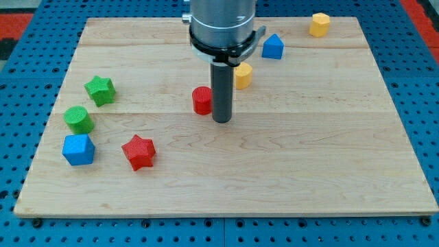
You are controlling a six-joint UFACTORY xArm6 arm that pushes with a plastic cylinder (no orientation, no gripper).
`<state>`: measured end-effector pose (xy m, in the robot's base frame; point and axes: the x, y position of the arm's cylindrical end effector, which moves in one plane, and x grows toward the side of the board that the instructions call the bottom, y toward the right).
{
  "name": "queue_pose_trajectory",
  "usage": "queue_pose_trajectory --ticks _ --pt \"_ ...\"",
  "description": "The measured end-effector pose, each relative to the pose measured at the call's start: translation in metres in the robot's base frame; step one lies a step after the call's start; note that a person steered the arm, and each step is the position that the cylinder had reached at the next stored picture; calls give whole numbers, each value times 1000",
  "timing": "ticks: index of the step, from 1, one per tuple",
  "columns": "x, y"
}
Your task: Push the red star towards blue cube
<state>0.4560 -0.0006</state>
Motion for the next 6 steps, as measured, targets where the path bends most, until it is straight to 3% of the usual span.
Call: queue_pose_trajectory --ticks 2,3,4,6 --pt "-2 -10" --pt "-29 -22" --pt "-21 -13" --pt "115 -55"
